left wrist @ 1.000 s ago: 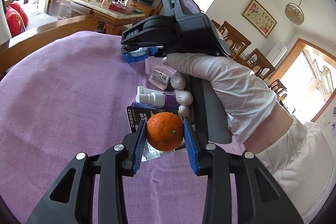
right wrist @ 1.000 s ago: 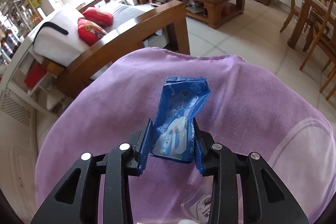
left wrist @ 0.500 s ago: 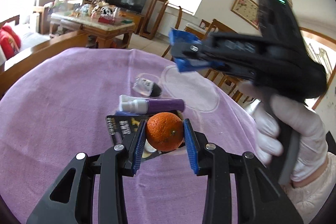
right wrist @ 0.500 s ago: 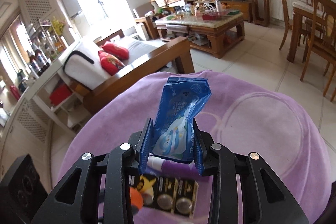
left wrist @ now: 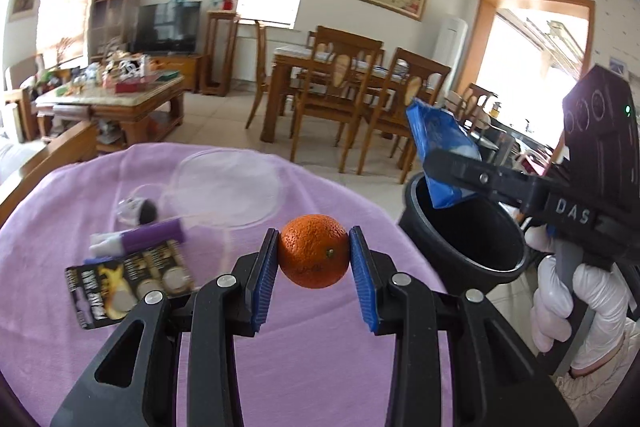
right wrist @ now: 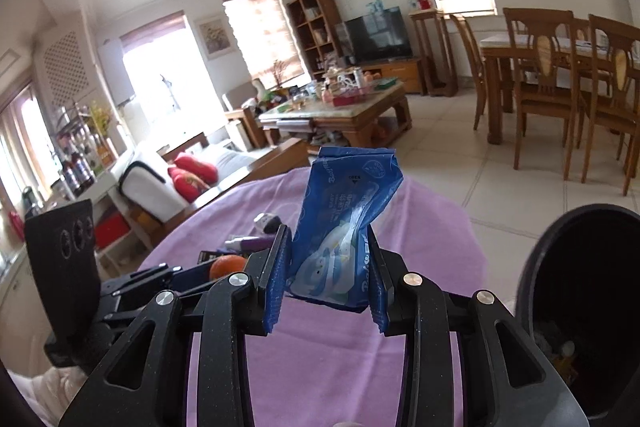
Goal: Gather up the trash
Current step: 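Carry the orange and blue wrapper over the black bin with both tools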
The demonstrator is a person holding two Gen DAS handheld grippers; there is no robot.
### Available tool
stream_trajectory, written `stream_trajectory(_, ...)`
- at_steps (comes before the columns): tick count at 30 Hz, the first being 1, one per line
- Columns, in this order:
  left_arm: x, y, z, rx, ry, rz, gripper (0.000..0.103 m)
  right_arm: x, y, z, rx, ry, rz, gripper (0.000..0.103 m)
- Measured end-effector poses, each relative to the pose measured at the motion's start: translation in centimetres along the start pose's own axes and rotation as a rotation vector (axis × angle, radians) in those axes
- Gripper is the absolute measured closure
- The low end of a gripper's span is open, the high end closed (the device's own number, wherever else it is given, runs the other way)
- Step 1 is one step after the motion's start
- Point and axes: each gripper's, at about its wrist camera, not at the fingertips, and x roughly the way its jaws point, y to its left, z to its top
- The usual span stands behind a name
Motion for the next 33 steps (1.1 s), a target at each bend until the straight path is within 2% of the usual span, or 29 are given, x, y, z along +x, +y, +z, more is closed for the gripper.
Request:
stream_trajectory(4, 1.6, -3.6, 0.8, 0.029, 0.008, -0.054, 0.067, -4.6, -4.9, -1.4, 0.067, -0.043, -0.048, 0.068)
stream_trajectory(11, 6.4, -10.0, 1.1, 0.068, 0.068, -0.176, 0.067, -11.8, -14.5, -4.2, 0.168, -0.086, -0.168, 0.068)
stream_trajectory(18, 11.4, -15.2, 1.3, 0.102, 0.149, -0.258, 0.067, -14.7, -21.6, -7.2, 0.261, -0.077, -0.249, 0.068)
stream_trajectory(25, 15.1, -18.4, 0.4, 0.157, 0.219, -0.27, 0.067, -14.3, -24.6, -9.3, 0.324, -0.053, -0.255, 0.068)
stream_trajectory(33, 17.8, -19.9, -0.5, 0.209, 0.264, -0.246, 0.067, -13.0, -24.7, -9.6, 0.317, -0.04, -0.286, 0.067)
